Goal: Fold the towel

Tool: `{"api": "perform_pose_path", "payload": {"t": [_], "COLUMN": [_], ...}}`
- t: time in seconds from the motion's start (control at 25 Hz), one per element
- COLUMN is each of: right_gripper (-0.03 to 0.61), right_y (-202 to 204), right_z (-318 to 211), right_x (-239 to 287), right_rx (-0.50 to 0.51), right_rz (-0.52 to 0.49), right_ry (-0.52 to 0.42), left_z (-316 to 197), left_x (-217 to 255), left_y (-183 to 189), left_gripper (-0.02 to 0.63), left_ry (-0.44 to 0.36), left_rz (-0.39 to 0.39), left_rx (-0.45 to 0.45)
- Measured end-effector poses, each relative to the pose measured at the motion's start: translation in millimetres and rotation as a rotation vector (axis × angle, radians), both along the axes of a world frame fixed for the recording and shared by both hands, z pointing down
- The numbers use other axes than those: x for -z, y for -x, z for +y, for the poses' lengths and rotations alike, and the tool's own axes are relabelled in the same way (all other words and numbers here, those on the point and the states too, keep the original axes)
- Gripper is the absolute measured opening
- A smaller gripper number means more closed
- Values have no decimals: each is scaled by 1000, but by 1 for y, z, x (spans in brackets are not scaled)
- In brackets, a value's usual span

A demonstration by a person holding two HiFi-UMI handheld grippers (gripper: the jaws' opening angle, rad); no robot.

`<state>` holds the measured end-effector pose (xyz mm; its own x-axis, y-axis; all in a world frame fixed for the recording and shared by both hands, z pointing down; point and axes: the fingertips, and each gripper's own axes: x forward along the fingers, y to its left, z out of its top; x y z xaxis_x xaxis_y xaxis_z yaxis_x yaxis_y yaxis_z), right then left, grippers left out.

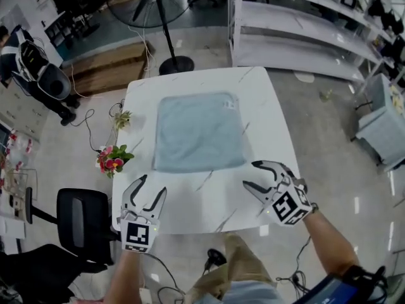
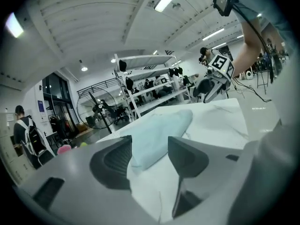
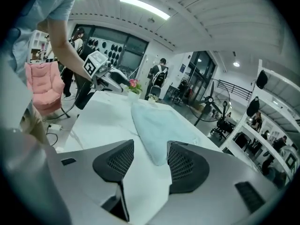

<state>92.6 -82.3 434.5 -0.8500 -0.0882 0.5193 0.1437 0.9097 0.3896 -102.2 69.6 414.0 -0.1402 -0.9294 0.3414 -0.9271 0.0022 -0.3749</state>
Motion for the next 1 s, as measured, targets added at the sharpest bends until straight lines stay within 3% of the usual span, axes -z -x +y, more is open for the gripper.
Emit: {"api": "perform_pose_path", "payload": {"t": [0.28,0.48,0.8,1.0], "right_gripper": [233,233,221,199], "right_y": [35,48,56,59], "right_z": [-23,-31,-38,-41], "right_x": [-41,-58,-74,-76], "right_rx": [126,190,231,239], "right_rz": [86,127,167,170], "right_ry": [-74,-84,-126,-132], "left_z": [-40,-51,-55,-56], "left_x": [-58,-78,-98,-104], "left_y": [19,28,42,45], "left_gripper": [305,307,304,222], "left_ry": [185,241,302,330], "left_rz": [12,43,30,-3], "left_rx": [-93,-111,-120,-137]}}
